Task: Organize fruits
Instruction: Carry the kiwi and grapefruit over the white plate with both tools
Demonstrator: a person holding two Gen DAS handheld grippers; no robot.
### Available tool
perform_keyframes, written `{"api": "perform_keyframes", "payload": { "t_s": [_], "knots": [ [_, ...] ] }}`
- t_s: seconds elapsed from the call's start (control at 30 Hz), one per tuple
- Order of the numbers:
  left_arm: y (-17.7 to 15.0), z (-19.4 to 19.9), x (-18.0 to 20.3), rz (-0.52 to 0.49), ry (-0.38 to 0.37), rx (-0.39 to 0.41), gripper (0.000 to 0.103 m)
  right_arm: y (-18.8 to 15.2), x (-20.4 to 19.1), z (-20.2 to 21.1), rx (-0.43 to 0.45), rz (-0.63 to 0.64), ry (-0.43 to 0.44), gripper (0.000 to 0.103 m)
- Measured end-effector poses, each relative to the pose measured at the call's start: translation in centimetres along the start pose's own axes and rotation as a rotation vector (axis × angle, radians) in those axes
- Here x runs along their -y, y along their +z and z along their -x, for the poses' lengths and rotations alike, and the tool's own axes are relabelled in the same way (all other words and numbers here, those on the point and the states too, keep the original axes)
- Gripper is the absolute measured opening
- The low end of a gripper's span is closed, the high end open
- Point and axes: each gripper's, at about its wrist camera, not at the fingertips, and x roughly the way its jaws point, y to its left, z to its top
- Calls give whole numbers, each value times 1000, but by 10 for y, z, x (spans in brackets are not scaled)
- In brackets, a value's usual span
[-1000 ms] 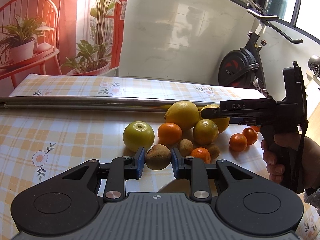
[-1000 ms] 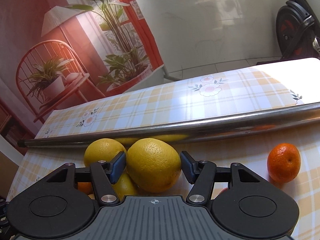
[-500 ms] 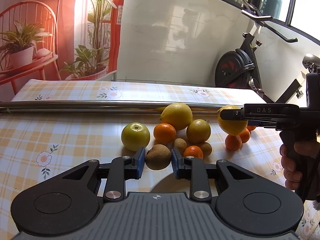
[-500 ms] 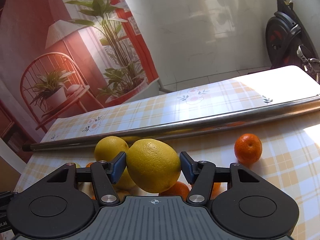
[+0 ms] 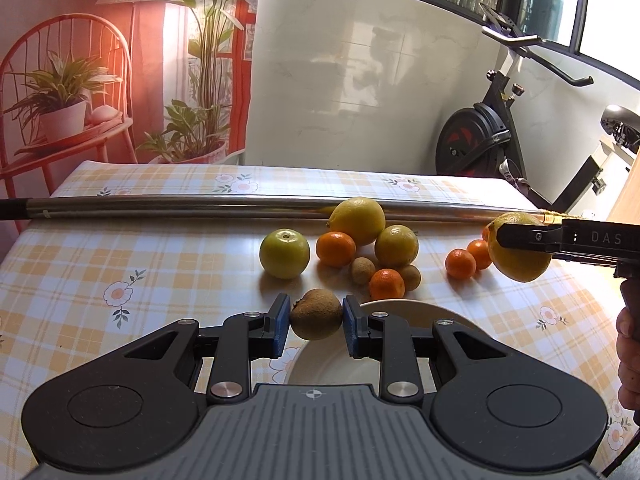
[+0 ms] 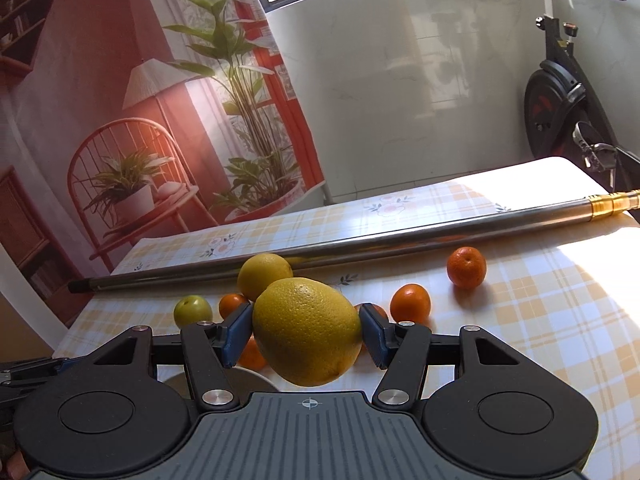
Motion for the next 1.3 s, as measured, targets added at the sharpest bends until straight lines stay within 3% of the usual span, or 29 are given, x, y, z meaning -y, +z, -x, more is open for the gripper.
{"api": "perform_keyframes", "payload": {
  "t_s": [0.5,1.3],
  "knots": [
    [-14,14,1,0,-6,-7,30,-24,-26,32,2,66,0,54],
    [-29,-1,5,-57,2,-103,30,-52,-35,4,-171,154,56,54]
  ]
}}
